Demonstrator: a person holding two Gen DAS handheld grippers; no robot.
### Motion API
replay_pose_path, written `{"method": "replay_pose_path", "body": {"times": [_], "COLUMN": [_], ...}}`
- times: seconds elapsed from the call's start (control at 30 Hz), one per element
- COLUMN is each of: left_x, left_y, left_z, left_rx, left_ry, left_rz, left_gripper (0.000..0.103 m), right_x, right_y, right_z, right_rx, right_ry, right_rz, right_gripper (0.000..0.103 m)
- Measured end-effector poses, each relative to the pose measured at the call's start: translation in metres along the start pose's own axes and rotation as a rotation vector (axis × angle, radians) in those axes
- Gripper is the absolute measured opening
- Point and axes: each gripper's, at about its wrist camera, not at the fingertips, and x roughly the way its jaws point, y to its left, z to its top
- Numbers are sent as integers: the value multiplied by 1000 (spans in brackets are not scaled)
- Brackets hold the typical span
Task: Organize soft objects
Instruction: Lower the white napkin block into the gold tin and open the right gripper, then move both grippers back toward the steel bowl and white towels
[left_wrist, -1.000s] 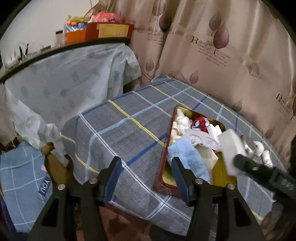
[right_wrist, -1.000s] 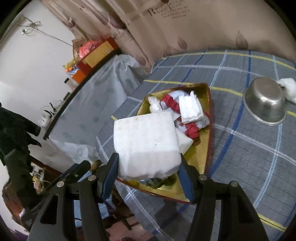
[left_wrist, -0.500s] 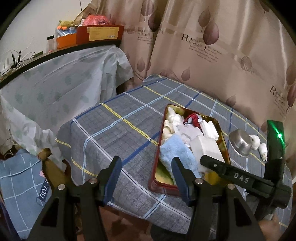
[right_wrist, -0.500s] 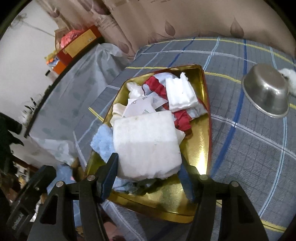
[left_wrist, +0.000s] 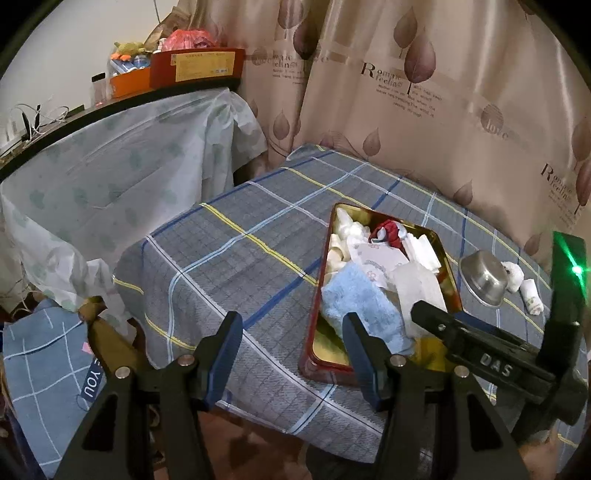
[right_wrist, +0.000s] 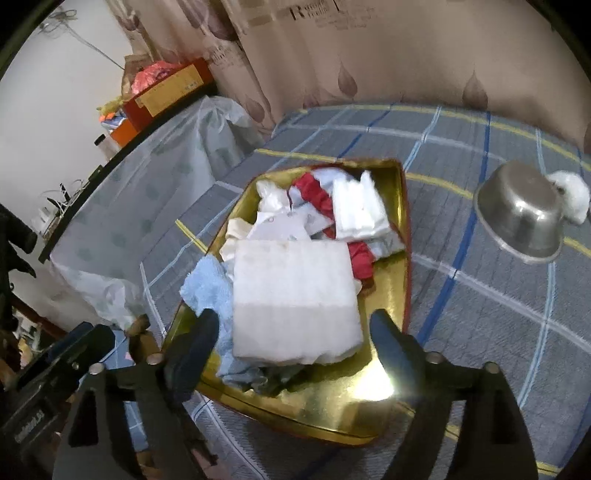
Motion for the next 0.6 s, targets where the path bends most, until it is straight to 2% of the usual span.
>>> {"method": "replay_pose_path", "body": {"times": [0.17,0.27,0.33,0.47,0.6], "left_x": [2,2,2,3,5], "left_y": [-2,-6,-9,-16,-22], "left_z": [0,-1,-2,-5,-8], "left_rx": [11,31,47,86,119], "left_ry": [-3,-4,-10,-7,-3], "left_rz": [8,14,20,30,45], "left_gripper": [58,57,58,58,58], "right_x": [-20,-39,-51,-76,-109], "right_y": [-7,-15,-26,-75,-150], "right_z": [-1,-7,-14,-35,-66], "right_rx": [30,33,35,42,151], "right_ry": [-64,-127,-159,-175,-149], "right_rz": [31,-35,-100,-315,-493], "right_gripper": [84,84,84,85,85]}}
